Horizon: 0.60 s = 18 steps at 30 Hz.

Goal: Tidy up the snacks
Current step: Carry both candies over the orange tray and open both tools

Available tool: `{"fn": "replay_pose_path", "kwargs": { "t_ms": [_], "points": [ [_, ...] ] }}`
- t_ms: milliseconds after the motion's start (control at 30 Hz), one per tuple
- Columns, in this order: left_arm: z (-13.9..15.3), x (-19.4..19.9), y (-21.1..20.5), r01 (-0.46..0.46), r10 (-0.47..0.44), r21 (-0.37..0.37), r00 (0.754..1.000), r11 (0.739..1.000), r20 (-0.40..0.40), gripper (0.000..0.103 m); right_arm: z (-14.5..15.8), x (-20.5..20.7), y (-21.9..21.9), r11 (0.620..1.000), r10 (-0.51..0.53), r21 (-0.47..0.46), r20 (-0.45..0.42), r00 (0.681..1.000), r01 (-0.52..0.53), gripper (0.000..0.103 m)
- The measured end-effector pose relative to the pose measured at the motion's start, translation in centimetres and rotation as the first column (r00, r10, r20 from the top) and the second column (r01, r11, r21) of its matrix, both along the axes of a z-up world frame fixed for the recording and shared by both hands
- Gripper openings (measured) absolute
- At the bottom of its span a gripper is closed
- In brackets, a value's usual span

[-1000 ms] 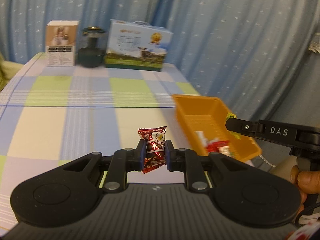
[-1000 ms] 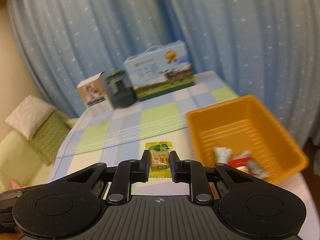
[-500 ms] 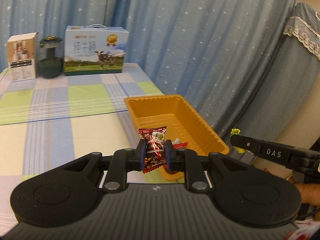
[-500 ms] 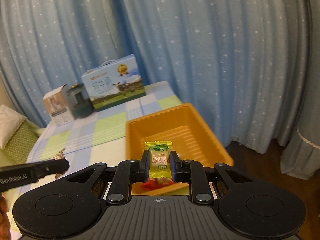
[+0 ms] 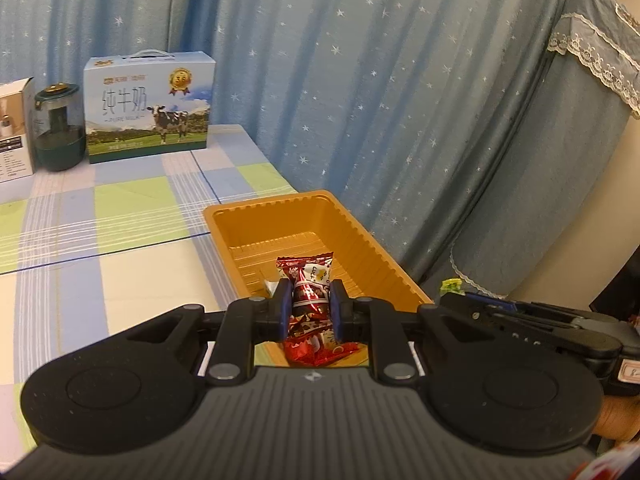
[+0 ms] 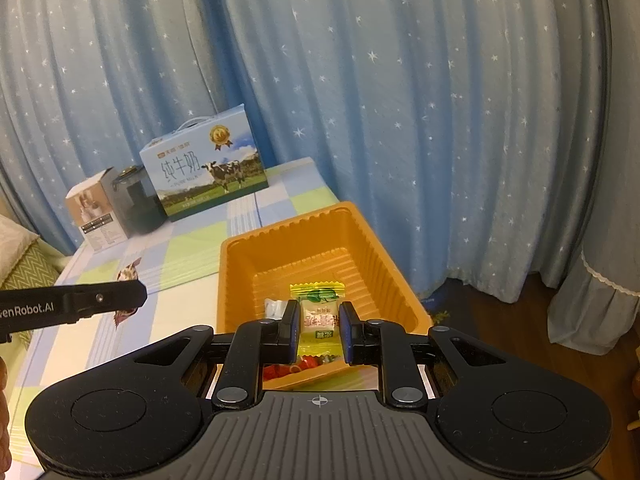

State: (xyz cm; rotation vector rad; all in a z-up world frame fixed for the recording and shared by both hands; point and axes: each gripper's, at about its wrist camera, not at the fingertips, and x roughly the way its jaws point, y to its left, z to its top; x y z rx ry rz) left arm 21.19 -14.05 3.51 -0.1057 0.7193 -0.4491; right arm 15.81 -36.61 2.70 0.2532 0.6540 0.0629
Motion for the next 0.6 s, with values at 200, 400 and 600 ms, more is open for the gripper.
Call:
{"fn": "replay_pose_path", "kwargs": {
  "t_ms": [200, 400, 600],
  "points": [
    [-1.2, 1.5, -1.2, 0.019, -0.019, 0.005, 0.999, 1.0, -0.031, 0.018, -0.9, 1.7, -0.2, 1.0, 0.006, 0.001, -0.013, 1.0, -0.006, 0.021],
    [-2.4, 3.2, -2.5, 0.03, -0.03, 0.002, 0.998, 1.0, -0.054, 0.018, -1.7, 3.6, -0.4, 1.0, 0.019, -0.005, -0.023, 1.0, -0.02, 0.021],
    [-3.7, 4.9, -3.6, 0.04, -0.04, 0.001, 0.996, 0.999, -0.075, 0.018, -2.4, 5.4, -0.8, 1.0, 0.024, -0.014, -0.031, 0.999, -0.025, 0.021]
  ]
}}
